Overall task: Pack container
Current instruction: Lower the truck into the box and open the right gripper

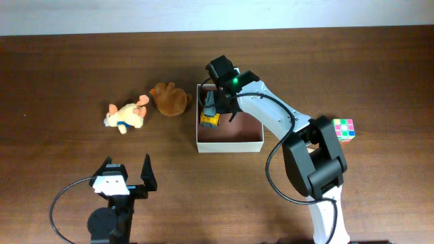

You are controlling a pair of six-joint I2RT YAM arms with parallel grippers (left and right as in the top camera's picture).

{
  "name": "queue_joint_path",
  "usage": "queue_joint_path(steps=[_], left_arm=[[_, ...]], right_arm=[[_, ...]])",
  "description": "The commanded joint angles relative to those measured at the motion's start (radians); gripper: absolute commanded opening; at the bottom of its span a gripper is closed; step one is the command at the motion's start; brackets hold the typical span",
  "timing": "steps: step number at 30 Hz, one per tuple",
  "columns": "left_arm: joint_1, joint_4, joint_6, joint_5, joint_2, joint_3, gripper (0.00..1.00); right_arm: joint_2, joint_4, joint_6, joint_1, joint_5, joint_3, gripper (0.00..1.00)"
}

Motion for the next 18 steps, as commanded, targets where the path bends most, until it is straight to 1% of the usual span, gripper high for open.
queue_joint_path(steps=[1, 7, 14, 18], left_arm=[[0.005, 0.001, 0.016, 0.011, -0.008, -0.005, 1.0], [0.005, 0.001, 0.016, 0.011, -0.008, -0.005, 1.0], [0.005, 0.001, 0.016, 0.011, -0.008, -0.005, 1.0], [0.005, 0.001, 0.016, 0.011, -0.008, -0.005, 0.99]], right_arm=[[0.005, 0.03, -0.016, -0.004, -0.063, -0.009, 0.41], [0.005, 0.05, -0.023, -0.004, -0.099, -0.009, 0.41], [0.005, 0.053, -0.077, -0.004, -0.119, -0.009, 0.41], [0.005, 0.04, -0.076, -0.005, -0.121, -0.009, 0.41]])
